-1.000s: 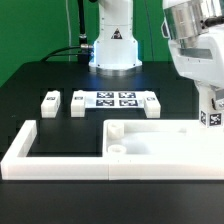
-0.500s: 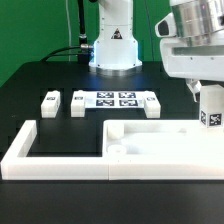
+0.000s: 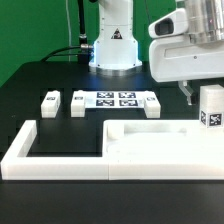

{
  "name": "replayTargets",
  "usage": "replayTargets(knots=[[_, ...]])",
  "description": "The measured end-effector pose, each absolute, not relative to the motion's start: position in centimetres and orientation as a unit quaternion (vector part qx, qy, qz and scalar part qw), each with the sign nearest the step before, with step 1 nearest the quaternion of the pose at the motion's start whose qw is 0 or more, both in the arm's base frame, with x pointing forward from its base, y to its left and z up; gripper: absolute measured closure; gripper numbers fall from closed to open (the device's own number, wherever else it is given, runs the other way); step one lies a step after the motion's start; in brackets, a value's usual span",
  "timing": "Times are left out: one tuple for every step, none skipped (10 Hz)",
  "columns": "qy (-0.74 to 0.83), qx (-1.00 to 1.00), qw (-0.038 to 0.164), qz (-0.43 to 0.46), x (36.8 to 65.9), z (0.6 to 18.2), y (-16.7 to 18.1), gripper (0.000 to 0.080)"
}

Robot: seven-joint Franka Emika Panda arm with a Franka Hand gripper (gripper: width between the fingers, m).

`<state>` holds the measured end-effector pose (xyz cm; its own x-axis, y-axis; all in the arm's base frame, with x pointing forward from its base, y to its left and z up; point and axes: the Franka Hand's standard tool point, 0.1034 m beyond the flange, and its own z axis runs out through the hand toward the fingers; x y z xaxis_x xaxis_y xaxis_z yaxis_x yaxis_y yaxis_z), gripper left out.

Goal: Assemble desk

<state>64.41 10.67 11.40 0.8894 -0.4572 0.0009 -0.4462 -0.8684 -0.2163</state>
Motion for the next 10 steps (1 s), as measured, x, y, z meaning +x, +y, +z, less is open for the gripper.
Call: replayTargets(knots=[[0.135, -0.987, 0.077, -0.046, 65.08, 11.89, 10.81, 0.0150], [0.060, -0.995, 0.064, -0.055, 65.13, 11.68, 11.21, 0.0150], [0.062, -0.995, 0.063, -0.055, 65.12, 11.60, 10.90, 0.0150], [0.071, -0.994, 0.065, -0.054, 65.11, 11.61, 10.97, 0.0150], [0.092, -0.992, 0.067, -0.052, 65.10, 11.61, 11.07, 0.0277], [0.136, -0.987, 0.072, -0.049, 65.08, 11.61, 11.23, 0.0453], [0.164, -0.983, 0.072, -0.044, 64.96, 11.49, 10.87, 0.0453], [0.194, -0.977, 0.073, -0.041, 64.96, 11.46, 10.76, 0.0487], [0.232, -0.969, 0.075, -0.039, 64.96, 11.44, 10.69, 0.0487], [0.283, -0.955, 0.077, -0.034, 64.95, 11.39, 10.55, 0.0487]])
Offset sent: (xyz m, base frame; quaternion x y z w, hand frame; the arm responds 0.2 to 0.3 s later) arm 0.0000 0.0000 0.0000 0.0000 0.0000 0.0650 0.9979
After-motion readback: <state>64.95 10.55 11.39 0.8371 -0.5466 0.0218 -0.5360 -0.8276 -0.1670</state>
